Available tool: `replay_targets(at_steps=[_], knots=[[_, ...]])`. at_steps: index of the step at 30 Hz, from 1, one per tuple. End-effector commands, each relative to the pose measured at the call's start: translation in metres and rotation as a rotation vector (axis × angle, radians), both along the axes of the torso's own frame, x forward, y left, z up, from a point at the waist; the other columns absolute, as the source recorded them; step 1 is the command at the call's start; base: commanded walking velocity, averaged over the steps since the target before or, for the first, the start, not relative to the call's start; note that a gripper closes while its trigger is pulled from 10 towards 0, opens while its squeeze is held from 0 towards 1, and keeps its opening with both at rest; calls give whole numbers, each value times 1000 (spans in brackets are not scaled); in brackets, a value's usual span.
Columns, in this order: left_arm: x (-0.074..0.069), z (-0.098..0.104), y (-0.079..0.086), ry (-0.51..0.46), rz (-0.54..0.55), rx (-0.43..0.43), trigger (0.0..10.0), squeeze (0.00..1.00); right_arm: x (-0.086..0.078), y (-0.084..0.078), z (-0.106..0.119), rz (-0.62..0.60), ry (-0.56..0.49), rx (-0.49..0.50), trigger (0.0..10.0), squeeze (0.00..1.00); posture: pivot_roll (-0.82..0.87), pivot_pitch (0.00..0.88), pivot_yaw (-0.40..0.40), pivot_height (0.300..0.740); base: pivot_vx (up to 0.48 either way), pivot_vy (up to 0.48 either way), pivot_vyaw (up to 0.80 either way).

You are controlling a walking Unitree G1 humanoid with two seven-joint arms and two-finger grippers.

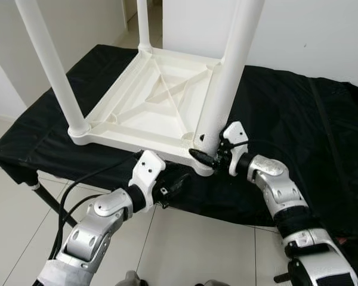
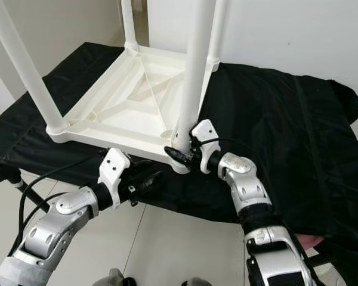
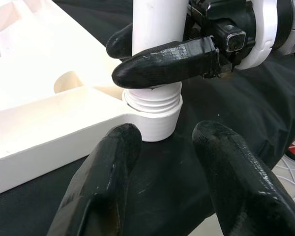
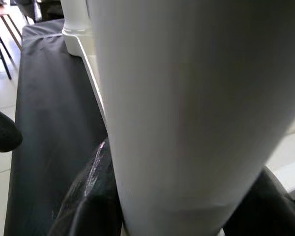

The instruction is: Building children table

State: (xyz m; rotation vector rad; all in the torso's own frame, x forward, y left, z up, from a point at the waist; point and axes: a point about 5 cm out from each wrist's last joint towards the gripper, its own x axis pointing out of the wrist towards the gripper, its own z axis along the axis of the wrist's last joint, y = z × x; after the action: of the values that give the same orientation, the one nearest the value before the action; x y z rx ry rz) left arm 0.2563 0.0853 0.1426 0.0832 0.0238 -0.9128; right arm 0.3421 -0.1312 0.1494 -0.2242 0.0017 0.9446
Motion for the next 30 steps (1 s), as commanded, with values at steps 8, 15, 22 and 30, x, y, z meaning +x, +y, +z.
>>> replay_targets(at_steps=[8,15,22,30], knots=[[-2,2,0,2,-2,-4,10000,0,-4,2,-10,-4,9,15,0,0,-44,38,8,740,0,0,0],[-5,1,-2,10,-11,-12,10000,0,-2,2,-5,-184,-44,53,10000,0,-49,40,4,740,0,0,0],[-6,0,-2,15,-18,-13,10000,0,-8,8,0,-371,-65,110,10000,0,-52,40,1,740,0,0,0],[-3,3,-1,10,-13,-20,10000,0,-23,23,-4,-726,-98,132,10000,0,-58,50,4,740,0,0,0]])
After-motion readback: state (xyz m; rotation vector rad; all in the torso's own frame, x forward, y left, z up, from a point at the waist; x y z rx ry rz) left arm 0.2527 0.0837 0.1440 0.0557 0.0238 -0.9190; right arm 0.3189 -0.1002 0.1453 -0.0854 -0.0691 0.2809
